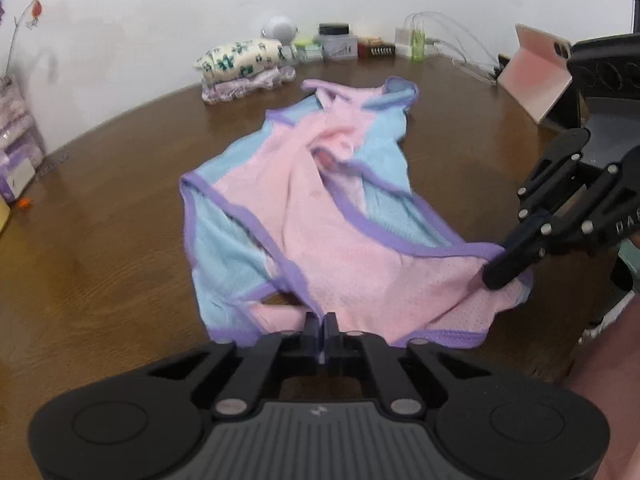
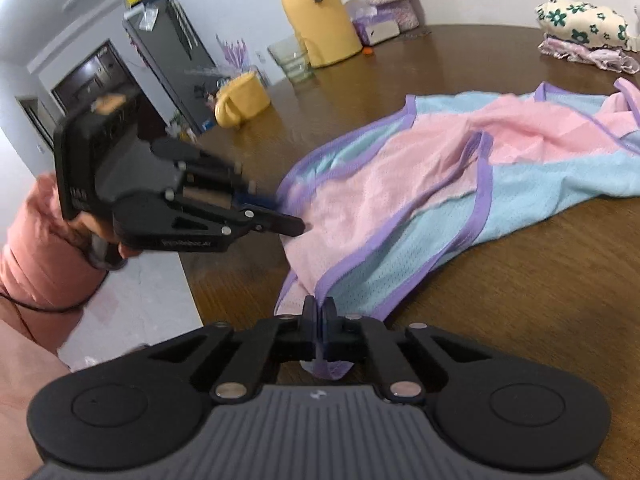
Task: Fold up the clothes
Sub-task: 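Raise the garment high with both tools, holding it hanging between them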
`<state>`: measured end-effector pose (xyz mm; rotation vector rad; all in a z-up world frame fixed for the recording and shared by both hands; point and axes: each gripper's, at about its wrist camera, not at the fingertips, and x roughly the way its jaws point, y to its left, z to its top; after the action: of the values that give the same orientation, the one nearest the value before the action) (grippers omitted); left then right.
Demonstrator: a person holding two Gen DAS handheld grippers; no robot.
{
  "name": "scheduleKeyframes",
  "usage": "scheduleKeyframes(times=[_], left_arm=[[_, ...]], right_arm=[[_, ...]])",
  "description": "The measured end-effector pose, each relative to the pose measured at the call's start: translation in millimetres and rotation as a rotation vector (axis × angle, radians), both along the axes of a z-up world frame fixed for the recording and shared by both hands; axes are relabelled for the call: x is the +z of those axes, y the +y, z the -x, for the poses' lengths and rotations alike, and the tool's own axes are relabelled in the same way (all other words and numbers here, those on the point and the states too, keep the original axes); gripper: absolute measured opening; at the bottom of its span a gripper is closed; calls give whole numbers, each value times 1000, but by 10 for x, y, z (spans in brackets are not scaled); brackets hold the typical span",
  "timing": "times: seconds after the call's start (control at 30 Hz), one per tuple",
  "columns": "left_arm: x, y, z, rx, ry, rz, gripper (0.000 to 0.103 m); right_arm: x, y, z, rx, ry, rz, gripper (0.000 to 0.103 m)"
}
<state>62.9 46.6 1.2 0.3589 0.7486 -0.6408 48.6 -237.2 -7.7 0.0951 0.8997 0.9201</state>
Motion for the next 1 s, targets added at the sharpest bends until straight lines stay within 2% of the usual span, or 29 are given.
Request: scheduleKeyframes(times=[0.07, 0.13, 0.33, 0.37, 0.47, 0.63, 0.8, 0.83, 0.93, 1.0], left_arm=[[222, 36, -29, 25, -44, 36, 0], [575, 79, -105, 56, -111, 87, 0], [2012, 40, -268, 110, -323, 274, 0], [2163, 26, -268, 116, -343, 298, 0], [2302, 11, -250, 113, -348, 364, 1], [2534, -14, -222, 109, -354, 474, 3], [2766, -40, -193, 104, -360, 584, 11], [2714, -43, -215, 102, -320, 611, 13], [2258, -67, -347, 82, -176, 659, 13], [2009, -108, -419, 60, -122, 676, 14]], right_arm=[[209, -138, -112, -40, -20, -48, 1], [518, -257, -251, -85, -74, -76, 1], [1927, -519, -687, -206, -300, -218, 1], [2170, -536, -704, -219, -341, -242, 1], [2880, -590, -703, -254, -470, -312, 1], [3504, -642, -582, -291, -592, -379, 1], [3508, -611, -623, -304, -583, -394, 1], [3462, -593, -661, -304, -570, -391, 1], [3360, -538, -746, -291, -536, -385, 1], [3290, -505, -768, -283, -523, -381, 1]])
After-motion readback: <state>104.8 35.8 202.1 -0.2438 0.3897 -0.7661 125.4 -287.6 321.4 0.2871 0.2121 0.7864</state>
